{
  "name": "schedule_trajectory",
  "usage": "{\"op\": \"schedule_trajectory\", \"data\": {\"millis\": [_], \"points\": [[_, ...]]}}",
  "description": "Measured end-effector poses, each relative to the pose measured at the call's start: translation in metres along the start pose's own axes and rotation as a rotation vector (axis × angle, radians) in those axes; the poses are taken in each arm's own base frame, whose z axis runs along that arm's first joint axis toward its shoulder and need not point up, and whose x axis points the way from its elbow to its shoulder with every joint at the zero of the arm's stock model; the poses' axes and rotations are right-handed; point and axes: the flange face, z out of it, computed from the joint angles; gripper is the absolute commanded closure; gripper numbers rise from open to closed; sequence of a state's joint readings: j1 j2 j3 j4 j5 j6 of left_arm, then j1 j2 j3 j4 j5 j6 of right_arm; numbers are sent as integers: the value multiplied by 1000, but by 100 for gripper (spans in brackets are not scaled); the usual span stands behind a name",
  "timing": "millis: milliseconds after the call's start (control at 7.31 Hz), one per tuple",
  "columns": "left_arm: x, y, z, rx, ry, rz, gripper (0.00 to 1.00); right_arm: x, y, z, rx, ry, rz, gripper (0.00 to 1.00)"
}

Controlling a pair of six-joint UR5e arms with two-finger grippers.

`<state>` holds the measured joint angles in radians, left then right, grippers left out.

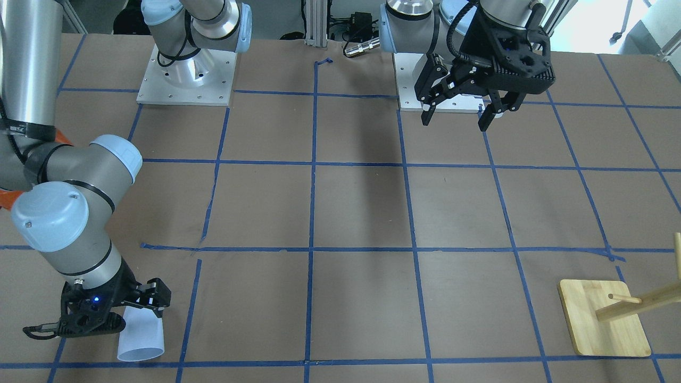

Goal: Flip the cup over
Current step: 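Close the right gripper around the white cup's base, then lift the cup with the right gripper and carry it toward the left arm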

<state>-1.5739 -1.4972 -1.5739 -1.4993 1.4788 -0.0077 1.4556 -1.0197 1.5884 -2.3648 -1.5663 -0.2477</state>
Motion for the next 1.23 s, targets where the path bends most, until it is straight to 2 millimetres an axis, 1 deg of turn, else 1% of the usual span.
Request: {"op": "schedule_trajectory", "data": {"millis": [410,684,957,1094,1231], "points": [[0,0,0,-1,0,0,0,0,5,27,-37,0,-15,0],[0,0,0,0,0,0,0,0,11,43,-64,0,-58,0],[0,0,-1,2,1,0,0,5,16,51,-79,0,-74,0],[0,0,-1,2,1,0,0,7,17,53,-86,-2,-75,13],[0,0,-1,2,1,0,0,7,18,55,-88,-3,-75,22]]}}
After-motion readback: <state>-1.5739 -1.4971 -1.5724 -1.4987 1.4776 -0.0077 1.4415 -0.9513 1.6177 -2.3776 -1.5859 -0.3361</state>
